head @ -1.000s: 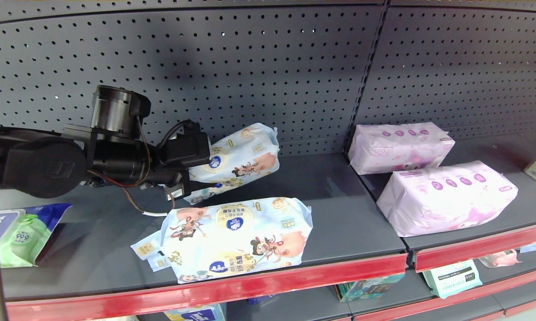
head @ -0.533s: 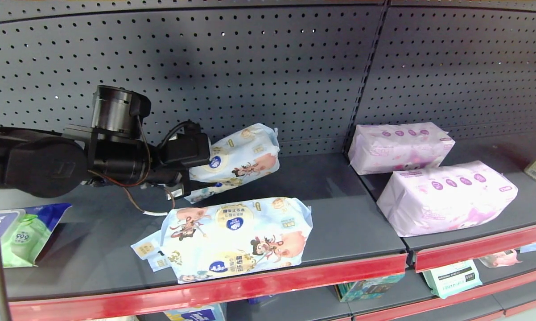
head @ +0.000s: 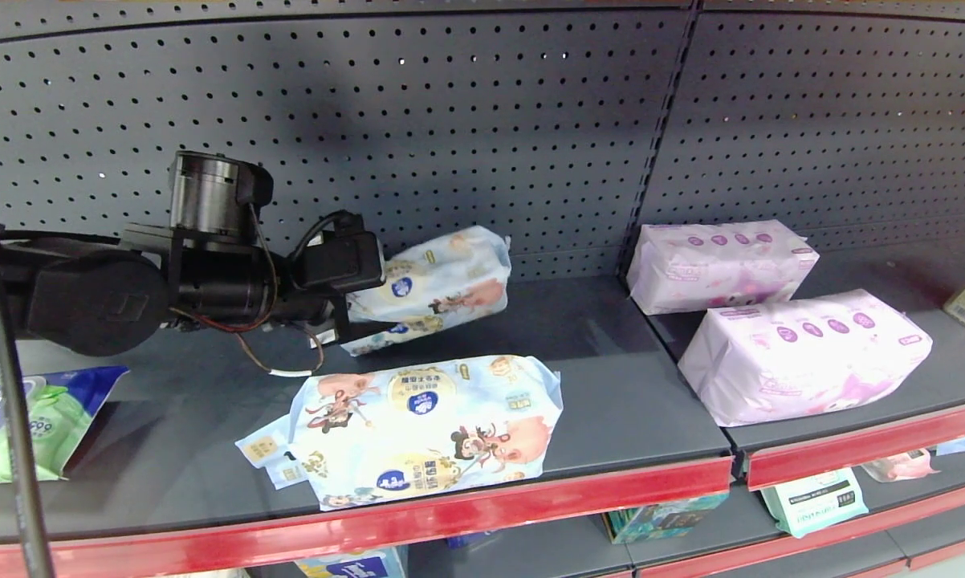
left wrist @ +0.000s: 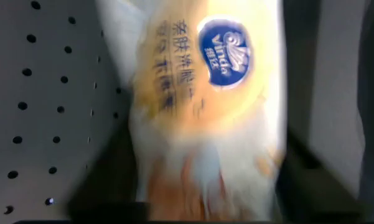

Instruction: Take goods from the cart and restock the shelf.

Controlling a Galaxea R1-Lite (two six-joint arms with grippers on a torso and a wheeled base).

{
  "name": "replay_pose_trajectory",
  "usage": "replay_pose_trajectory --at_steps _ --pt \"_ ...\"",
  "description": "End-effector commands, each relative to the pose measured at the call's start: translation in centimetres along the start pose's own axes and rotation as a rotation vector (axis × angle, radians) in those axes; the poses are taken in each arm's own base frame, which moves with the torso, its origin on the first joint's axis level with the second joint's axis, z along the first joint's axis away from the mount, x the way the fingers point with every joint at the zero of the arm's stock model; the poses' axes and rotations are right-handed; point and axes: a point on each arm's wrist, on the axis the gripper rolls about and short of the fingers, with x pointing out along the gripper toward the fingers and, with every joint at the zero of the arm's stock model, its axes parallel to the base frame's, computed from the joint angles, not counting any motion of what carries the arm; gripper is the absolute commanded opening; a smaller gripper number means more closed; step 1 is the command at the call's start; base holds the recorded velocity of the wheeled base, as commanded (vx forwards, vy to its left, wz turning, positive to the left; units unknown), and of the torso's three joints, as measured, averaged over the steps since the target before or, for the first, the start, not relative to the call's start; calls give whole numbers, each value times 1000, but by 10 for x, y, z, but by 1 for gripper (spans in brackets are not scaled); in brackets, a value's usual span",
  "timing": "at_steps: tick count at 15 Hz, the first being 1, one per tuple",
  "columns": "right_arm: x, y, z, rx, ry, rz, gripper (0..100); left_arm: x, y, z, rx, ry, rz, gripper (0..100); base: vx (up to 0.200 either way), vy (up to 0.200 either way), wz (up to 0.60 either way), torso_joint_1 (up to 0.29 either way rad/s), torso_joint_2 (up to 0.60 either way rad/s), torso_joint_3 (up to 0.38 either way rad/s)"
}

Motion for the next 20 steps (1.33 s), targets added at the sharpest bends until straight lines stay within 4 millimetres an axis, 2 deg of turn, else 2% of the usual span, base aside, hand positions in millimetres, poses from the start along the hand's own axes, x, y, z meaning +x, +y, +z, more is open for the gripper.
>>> replay_pose_trajectory --at_steps 1,7,8,11,13,17,20 --pt "0 0 0 -1 -1 1 100 2 -2 -2 -4 -3 -11 100 0 0 0 0 0 0" --pt "0 0 0 -1 -1 2 100 -4 4 -13 -22 22 12 100 0 0 0 0 0 0" --pt "0 0 0 1 -1 2 100 -9 7 -19 -33 38 28 100 0 0 0 0 0 0" --pt "0 0 0 1 -1 2 100 -19 12 -22 -59 42 53 100 0 0 0 0 0 0" --pt "0 0 0 1 -1 2 100 -36 7 -15 -203 33 72 100 0 0 0 0 0 0" --pt "0 0 0 0 1 2 100 -52 4 -24 -287 43 135 100 0 0 0 0 0 0" --pt "0 0 0 0 1 2 100 -70 -2 -18 -415 34 185 100 0 0 0 0 0 0"
